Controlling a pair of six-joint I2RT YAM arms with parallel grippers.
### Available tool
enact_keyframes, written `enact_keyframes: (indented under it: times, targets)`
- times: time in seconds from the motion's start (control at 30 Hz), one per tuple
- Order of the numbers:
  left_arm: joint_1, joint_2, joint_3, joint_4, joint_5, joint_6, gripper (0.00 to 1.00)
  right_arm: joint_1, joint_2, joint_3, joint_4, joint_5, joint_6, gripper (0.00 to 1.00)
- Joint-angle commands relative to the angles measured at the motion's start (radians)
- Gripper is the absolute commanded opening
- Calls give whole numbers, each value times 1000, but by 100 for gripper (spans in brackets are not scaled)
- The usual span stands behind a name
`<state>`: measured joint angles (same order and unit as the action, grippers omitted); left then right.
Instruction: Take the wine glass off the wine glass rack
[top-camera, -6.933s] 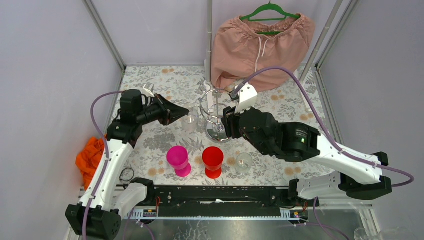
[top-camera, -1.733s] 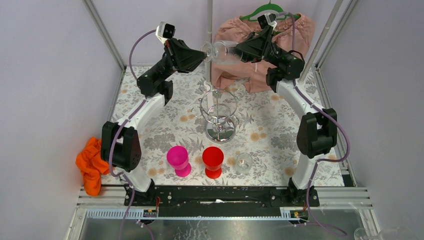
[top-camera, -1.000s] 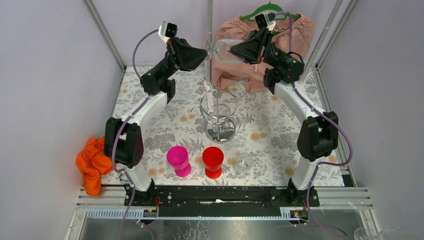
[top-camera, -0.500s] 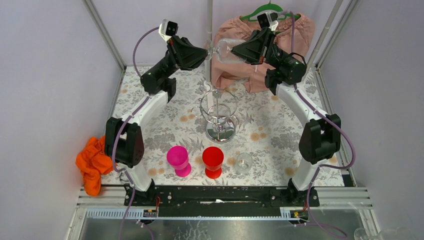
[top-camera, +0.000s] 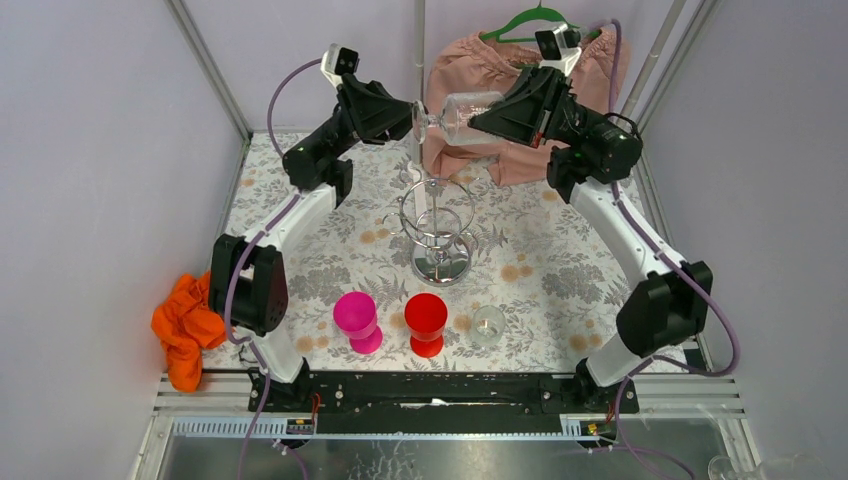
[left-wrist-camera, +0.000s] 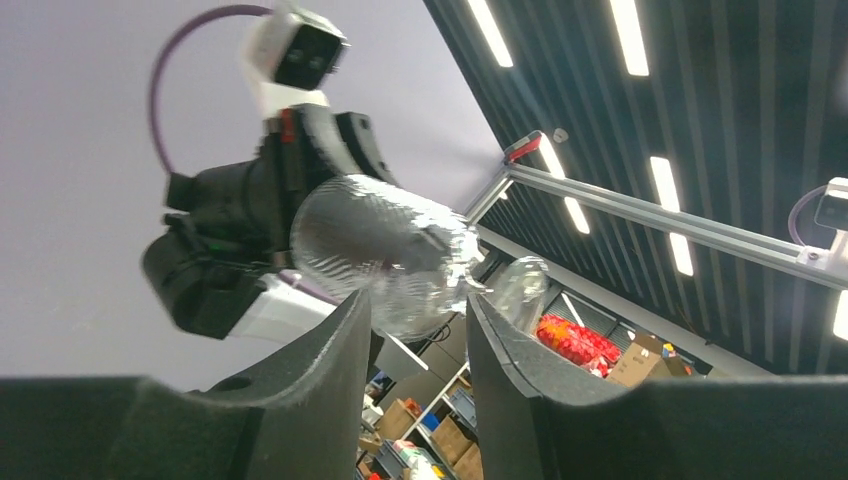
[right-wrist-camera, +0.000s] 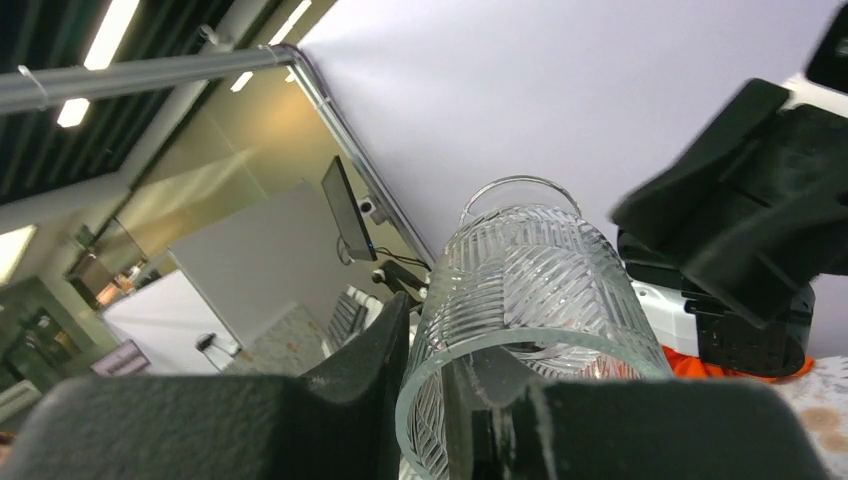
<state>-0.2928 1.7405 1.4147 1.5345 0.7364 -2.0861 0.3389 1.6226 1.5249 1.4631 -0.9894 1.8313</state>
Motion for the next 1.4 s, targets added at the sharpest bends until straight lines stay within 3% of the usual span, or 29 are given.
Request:
enact_keyframes:
  times: [0.0,0.1,0.2,0.27,0.33,0.47,0.6,0.87,1.0,1.2,1.37]
  targets:
    - [20,2,-28,-18,51,-28,47,12,-141,-8,-60,3,-129,0]
    - [47,-11,-29,-101,78,21,46,12,-203,-33,-211,-26,-256,0]
    - [78,-54,-6,-333,139,192,45,12,-269,-37,-509,-39,-481,0]
    - [101,-100,29,-603,160,366,44,12,-309,-21,-736,-26,-639,0]
    - [124,-146,110,-982,138,628,43,12,-334,11,-966,-1,-779,0]
    - [142,-174,437,-1776,-107,1124,43,14,-343,91,-1266,60,-984,0]
    - [144,-182,665,-2174,-434,1319,43,33,-296,161,-1425,86,-1061,0]
    - [144,-298,710,-2443,-1014,1438,43,232,-80,466,-1858,277,-1302,0]
    - [143,-346,710,-2547,-1220,1457,43,325,33,582,-1942,349,-1353,0]
    - [143,-502,580,-2566,-1297,1453,44,449,219,748,-2050,443,-1399,0]
    - [144,-566,566,-2598,-1319,1464,45,519,319,847,-2091,475,-1409,0]
